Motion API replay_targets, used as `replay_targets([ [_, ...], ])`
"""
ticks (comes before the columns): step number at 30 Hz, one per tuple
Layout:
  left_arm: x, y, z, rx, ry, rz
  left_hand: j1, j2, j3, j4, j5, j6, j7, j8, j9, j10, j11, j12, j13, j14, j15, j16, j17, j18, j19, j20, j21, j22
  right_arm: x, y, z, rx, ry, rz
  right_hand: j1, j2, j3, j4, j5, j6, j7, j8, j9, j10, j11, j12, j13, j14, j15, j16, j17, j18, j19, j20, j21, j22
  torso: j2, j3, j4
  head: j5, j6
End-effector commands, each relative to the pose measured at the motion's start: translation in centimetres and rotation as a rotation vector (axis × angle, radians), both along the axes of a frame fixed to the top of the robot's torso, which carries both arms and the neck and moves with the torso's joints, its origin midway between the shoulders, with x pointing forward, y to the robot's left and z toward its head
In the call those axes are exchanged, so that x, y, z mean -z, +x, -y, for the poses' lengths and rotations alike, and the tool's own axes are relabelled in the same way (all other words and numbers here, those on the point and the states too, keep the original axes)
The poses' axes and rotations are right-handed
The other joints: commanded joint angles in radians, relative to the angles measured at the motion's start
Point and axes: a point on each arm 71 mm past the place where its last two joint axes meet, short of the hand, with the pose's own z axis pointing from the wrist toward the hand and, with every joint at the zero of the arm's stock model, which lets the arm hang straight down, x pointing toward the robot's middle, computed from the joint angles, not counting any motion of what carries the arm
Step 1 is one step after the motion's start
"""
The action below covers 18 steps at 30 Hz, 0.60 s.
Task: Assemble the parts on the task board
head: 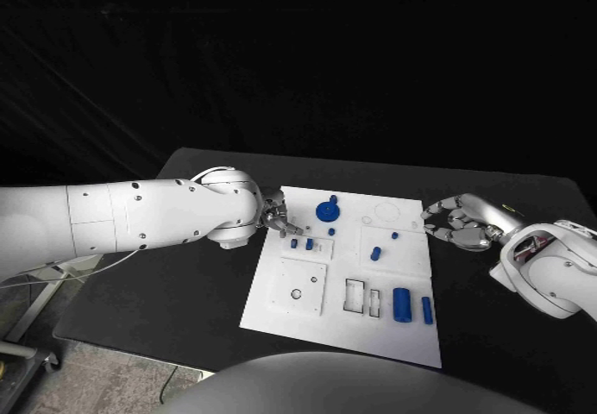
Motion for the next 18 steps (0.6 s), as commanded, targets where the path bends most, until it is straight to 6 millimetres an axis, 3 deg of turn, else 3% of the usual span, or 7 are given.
replay_targets([
  [1, 0.38, -0.17, 0.3, 0.021, 0.021, -0.025, 0.003, 0.006, 0.003, 0.001, 0.008, 0.007, 0.001, -0.004, -0.001, 0.002, -0.002, -0.005, 0.123, 0.064, -0.006, -0.002, 0.214, -0.016, 0.001, -0.006, -0.002, 0.15, 0.07, -0.07, -0.04, -0.011, -0.005, -0.01, -0.001, 0.0, 0.006, -0.002, 0.005, 0.006, -0.001, 0.003, -0.001, 0.107, 0.007, -0.005, 0.262, 0.104, 0.004, 0.003, 0.263, -0.003, 0.008, -0.001, 0.0, 0.166, 0.0, -0.0002, -0.0002, -0.001, 0.0],
  [18, 1.15, -0.32, 1.07, 0.028, 0.018, -0.035, 0.0, 0.012, 0.005, 0.001, 0.025, 0.01, 0.002, -0.017, -0.008, -0.008, -0.001, -0.012, 0.114, 0.058, -0.005, -0.005, 0.206, -0.015, -0.004, -0.006, -0.01, 0.148, 0.15, -0.11, -0.03, -0.009, -0.012, -0.023, 0.0, -0.001, 0.008, -0.004, 0.009, 0.006, -0.001, 0.003, -0.001, 0.107, 0.007, -0.005, 0.262, 0.104, 0.004, 0.001, 0.262, -0.002, 0.006, -0.001, -0.005, 0.164, 0.0, -0.0001, -0.0003, -0.002, 0.0],
])
